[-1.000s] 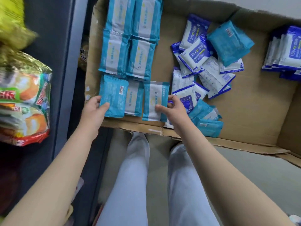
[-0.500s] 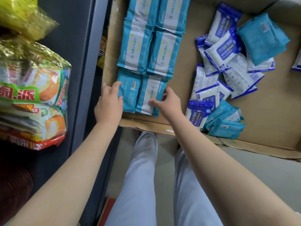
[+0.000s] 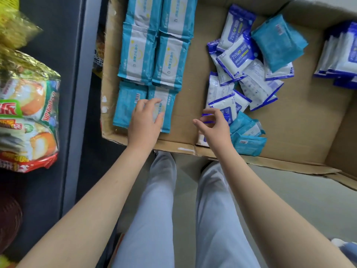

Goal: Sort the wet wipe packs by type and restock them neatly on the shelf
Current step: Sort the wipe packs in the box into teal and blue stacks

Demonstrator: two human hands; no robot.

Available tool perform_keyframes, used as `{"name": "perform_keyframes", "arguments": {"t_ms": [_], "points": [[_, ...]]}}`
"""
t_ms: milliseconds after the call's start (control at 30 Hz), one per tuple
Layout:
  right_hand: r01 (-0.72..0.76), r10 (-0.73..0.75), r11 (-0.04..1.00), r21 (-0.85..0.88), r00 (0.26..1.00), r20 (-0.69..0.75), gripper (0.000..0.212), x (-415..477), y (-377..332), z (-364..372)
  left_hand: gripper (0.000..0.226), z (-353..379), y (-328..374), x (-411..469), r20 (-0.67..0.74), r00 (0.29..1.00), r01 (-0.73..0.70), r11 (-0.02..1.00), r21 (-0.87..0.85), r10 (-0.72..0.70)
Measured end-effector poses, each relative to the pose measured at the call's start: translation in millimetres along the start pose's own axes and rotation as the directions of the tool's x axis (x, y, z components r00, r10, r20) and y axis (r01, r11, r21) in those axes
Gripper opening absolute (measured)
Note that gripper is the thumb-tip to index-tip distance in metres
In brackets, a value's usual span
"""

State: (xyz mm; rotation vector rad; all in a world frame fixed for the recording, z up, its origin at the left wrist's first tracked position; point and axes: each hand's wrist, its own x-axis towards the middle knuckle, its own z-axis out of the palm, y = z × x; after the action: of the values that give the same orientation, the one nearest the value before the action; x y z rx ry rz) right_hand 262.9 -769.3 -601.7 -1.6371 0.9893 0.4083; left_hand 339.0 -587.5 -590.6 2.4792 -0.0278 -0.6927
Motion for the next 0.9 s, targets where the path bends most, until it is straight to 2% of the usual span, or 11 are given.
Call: {"name": "perform_keyframes", "arguments": {"t_ms": [133, 267, 400, 500, 567, 633, 700, 767, 833, 900], "points": [[-0.012, 0.011, 1.0, -0.018, 0.999, -0.053, 0.033, -7, 26, -62, 0.033, 45, 45, -8, 0.146, 0.988, -0.034, 0.993, -0.115, 0.051], [-0.003, -0.033, 0.967, -0.254, 0.99, -0.139, 0.034, 3, 67, -117, 0.029, 95, 90, -14, 0.264, 0.957, -0.073, 0.981, -0.181, 0.12], [-0.058, 0.055, 0.945, -0.32, 0.998, -0.018, 0.034, 19, 104, -157, 0.026, 139, 125, -16, 0.381, 0.923, 0.048, 0.967, -0.252, 0.054], [-0.027, 0.059, 0.928, -0.371, 0.995, 0.076, 0.036, 30, 115, -174, 0.026, 161, 134, -17, 0.39, 0.92, 0.122, 0.964, -0.235, -0.021], [0.024, 0.037, 0.856, -0.516, 0.994, 0.108, 0.036, 37, 118, -183, 0.027, 169, 136, -16, 0.369, 0.928, 0.141, 0.97, -0.199, -0.059], [0.035, 0.035, 0.767, -0.64, 0.995, 0.096, 0.033, 40, 119, -193, 0.027, 175, 138, -17, 0.349, 0.933, 0.15, 0.975, -0.165, -0.085], [0.008, 0.042, 0.725, -0.688, 0.998, 0.055, 0.029, 43, 125, -205, 0.028, 180, 141, -19, 0.338, 0.935, 0.157, 0.979, -0.132, -0.104], [-0.06, 0.073, 0.809, -0.584, 0.997, 0.0, 0.023, 45, 135, -220, 0.032, 185, 145, -23, 0.318, 0.941, 0.151, 0.984, -0.093, -0.114], [-0.149, 0.134, 0.94, -0.307, 0.989, -0.068, 0.015, 43, 142, -235, 0.036, 191, 148, -25, 0.292, 0.951, 0.119, 0.992, -0.031, -0.105], [-0.186, 0.173, 0.974, -0.132, 0.979, -0.11, 0.009, 38, 147, -250, 0.038, 197, 152, -28, 0.283, 0.956, 0.079, 0.996, 0.027, -0.084]]}}
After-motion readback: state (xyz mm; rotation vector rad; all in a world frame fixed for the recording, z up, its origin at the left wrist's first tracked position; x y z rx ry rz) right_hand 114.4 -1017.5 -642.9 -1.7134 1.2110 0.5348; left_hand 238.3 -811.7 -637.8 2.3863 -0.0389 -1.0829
